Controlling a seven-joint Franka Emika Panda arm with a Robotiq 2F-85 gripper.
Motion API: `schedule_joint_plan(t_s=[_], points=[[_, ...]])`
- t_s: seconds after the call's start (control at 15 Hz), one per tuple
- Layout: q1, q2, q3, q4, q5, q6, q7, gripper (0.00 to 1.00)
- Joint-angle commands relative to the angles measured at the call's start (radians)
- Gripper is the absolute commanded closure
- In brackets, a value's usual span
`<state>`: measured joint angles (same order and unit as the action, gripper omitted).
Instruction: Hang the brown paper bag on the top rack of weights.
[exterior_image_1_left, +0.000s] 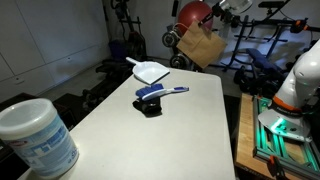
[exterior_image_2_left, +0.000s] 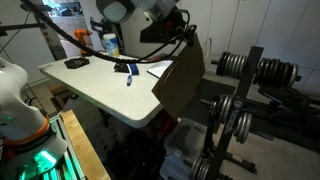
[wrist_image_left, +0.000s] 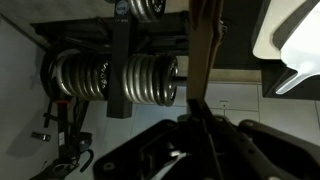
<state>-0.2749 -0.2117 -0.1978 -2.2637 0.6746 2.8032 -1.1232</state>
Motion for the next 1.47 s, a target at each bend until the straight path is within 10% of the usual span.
schedule_joint_plan(t_s=[0.0, 1.4], points=[[-0.007, 0.002, 0.009, 0.006, -0.028, 0.007, 0.013, 0.97], [0.025, 0.226, 0.023, 0.131, -0.012, -0.034, 0.007, 0.97]])
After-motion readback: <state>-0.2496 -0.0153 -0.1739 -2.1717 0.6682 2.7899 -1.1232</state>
